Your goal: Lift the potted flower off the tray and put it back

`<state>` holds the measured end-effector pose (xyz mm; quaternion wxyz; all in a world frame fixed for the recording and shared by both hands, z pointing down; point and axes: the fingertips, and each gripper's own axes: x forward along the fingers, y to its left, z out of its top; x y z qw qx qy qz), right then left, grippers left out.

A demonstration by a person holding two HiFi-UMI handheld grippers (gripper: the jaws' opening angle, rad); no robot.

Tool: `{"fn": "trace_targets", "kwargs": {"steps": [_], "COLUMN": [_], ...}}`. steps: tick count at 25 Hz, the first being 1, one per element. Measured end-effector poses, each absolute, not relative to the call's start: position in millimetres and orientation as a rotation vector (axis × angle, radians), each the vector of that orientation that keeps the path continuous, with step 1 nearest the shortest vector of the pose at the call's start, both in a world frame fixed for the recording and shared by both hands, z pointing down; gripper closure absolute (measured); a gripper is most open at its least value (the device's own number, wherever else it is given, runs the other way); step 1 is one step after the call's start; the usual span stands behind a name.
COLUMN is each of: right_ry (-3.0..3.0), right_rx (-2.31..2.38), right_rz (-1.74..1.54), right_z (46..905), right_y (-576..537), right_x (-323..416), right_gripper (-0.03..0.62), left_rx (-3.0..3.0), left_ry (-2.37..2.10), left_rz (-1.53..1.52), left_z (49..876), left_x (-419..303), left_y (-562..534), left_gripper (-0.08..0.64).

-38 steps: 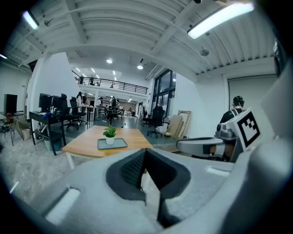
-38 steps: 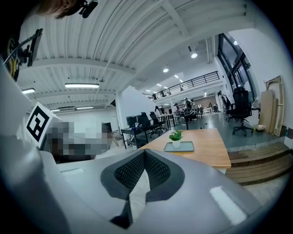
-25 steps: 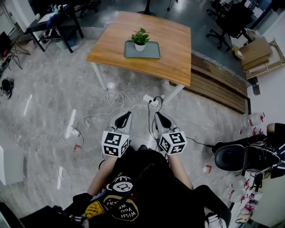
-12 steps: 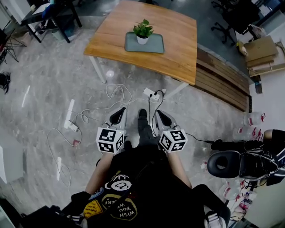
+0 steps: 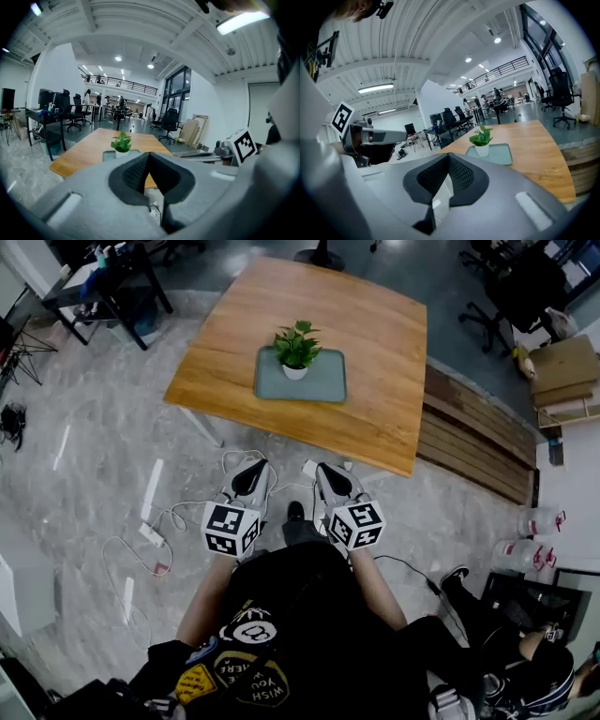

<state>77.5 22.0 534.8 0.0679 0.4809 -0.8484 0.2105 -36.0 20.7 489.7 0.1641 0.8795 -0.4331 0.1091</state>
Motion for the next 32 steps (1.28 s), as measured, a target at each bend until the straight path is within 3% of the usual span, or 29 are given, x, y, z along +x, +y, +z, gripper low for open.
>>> {"fn": "trace_targets", "kwargs": {"steps": [5, 14, 19, 22, 29, 32], "right_ry": [-2.514, -2.432, -2.31, -2.25, -2.21, -2.23], "right_rx": [1.4, 1.452, 1.502, 1.564, 1.585, 1.598], "right_rz": [0.638, 0.575, 0.638, 0.611, 0.651, 0.631], "right_z": [574, 683, 741, 760, 786, 787], "right_y": [-74, -237, -300, -326, -382, -402], "right_x": [86, 51, 45, 50, 56, 58], "right_gripper": [0.591, 0.578, 0.33, 0.233, 0.052, 0.02], "left_rx": [2.494, 2.359, 2.441, 2.423, 2.358, 2.358], "left_ry": [-1.257, -1.258, -1.201, -1.165, -1.13, -1.119], "left_rz": [0.375, 0.377, 0.332, 0.393, 0.463, 0.456], "left_z": [502, 547, 587, 632, 673, 671], "left_x": [-25, -84, -95, -96, -78, -62], "left_y": [-35, -140, -226, -268, -321, -328], "left_gripper": [0.562, 0.563, 0.563, 0.563, 0.563, 0.563]}}
